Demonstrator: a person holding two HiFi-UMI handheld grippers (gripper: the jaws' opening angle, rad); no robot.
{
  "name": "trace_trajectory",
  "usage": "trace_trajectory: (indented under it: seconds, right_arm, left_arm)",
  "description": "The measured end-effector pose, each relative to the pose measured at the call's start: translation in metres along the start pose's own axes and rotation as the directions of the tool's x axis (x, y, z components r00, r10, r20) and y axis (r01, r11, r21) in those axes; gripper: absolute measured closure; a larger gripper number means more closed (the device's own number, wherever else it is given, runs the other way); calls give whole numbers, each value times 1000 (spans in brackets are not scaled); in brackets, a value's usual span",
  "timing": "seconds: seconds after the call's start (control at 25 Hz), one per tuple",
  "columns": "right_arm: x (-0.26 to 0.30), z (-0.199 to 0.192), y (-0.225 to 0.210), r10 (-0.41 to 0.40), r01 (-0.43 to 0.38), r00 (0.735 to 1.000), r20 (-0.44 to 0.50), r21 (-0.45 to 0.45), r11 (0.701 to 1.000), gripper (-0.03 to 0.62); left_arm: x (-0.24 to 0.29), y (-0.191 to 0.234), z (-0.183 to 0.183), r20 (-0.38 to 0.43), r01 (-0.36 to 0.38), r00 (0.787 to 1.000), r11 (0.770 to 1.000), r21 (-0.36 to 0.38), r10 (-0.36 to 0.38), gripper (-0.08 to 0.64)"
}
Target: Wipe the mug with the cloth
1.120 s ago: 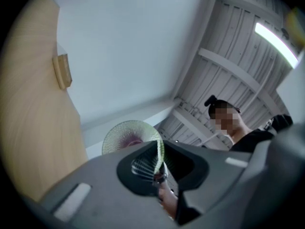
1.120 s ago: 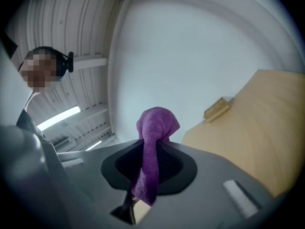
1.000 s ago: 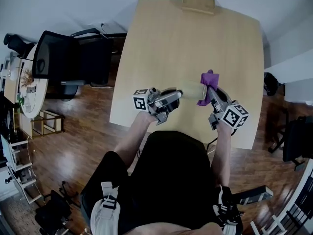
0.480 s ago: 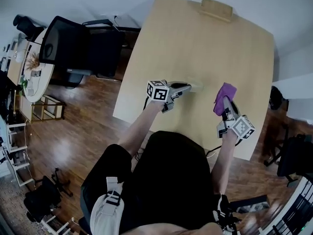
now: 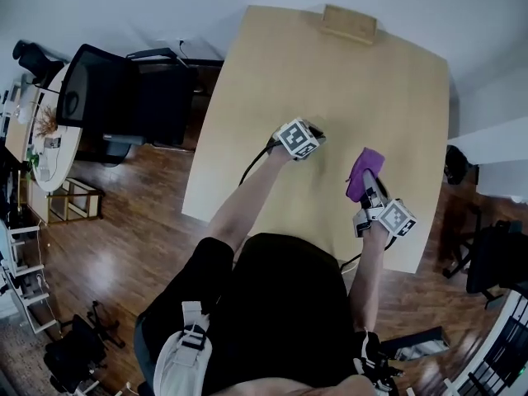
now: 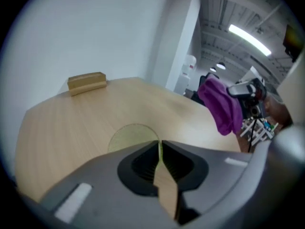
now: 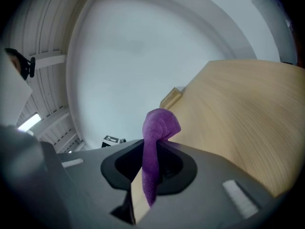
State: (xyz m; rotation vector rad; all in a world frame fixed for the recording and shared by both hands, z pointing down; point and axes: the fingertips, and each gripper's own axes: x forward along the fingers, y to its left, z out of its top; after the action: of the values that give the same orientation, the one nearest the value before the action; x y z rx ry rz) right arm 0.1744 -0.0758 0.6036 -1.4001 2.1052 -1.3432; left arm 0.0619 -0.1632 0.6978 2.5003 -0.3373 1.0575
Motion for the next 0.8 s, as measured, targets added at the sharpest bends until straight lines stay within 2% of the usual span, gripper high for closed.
trace_trajectory:
  seconds: [0.12, 0.28, 0.36, 0.44, 0.6, 0.72, 0.8]
  right_arm:
    - [7, 6, -10, -9, 9, 1000, 7, 5, 1000, 532]
    - [15, 11, -16, 5, -6, 1000, 27, 47, 999, 532]
    - [16, 10, -20, 1, -4, 999, 32, 82, 997, 532]
    - [14, 6, -26, -31, 24, 999, 38, 162, 986, 532]
    - [15, 13, -17, 7, -15, 998, 56, 130, 991, 532]
    - [17, 23, -1, 113, -120, 989, 91, 69, 990, 532]
    - [9, 19, 0, 83, -97, 991, 108, 127, 987, 532]
  left_arm:
    - [21, 1, 4, -69, -1, 998, 997, 79, 7, 512]
    - [31, 9, 12, -129, -62, 987, 973, 220, 92, 511]
    - [34, 6, 13, -129, -69, 986, 968, 242, 103, 481]
    - [34, 4, 13, -114, -77, 988, 969, 237, 106, 455]
    - [19, -4, 18, -35, -80, 996, 978, 191, 88, 428]
    - [-17, -22, 29, 87, -81, 994, 989, 121, 71, 426]
    - [-44, -35, 31, 213, -63, 976, 997, 36, 54, 425]
